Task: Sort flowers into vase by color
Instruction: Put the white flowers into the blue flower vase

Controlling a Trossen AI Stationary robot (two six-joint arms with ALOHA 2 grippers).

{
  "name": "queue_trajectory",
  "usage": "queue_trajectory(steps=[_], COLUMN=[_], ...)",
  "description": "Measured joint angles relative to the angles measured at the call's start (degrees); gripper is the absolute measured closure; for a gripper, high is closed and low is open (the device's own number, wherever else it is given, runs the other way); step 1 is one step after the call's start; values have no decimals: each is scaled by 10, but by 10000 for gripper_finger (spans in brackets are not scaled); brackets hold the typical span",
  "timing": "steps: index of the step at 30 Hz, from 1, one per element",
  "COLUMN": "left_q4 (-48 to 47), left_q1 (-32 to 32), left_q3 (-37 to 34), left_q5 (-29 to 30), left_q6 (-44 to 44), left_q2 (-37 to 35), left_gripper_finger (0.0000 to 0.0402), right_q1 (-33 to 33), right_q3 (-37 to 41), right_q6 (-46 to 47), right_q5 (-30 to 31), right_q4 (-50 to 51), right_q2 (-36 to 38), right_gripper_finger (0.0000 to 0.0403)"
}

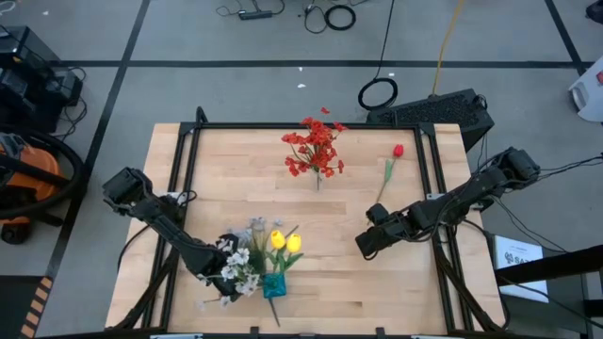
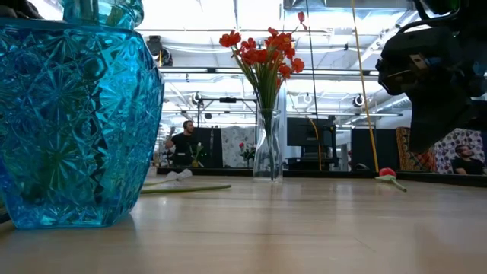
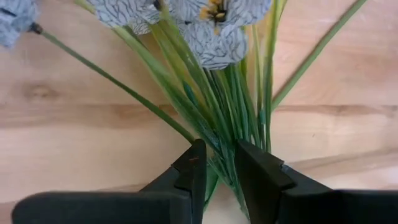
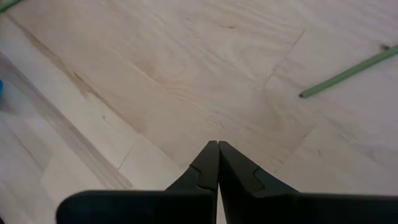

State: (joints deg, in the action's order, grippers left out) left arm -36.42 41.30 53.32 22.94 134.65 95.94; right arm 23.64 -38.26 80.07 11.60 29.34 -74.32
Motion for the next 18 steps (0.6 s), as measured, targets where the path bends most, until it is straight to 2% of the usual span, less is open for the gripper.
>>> queue_trajectory(steps=[7,11,18], left_q4=[-2,-11,-39], left_q1=[-24,-48,-90], left_q3=[0,0,0], left_q5=[1,0,-30], left_q6=[-6,-61,-108], left_q2=[0,9,38], left_gripper_finger=[311,311,322], right_q1=[0,0,0], right_q3=[0,0,0], right_q6=[0,0,0], right_q5=[0,0,2], right_q4=[0,-1,-5], right_q2=[0,0,0], right_gripper_finger=[403,403,403])
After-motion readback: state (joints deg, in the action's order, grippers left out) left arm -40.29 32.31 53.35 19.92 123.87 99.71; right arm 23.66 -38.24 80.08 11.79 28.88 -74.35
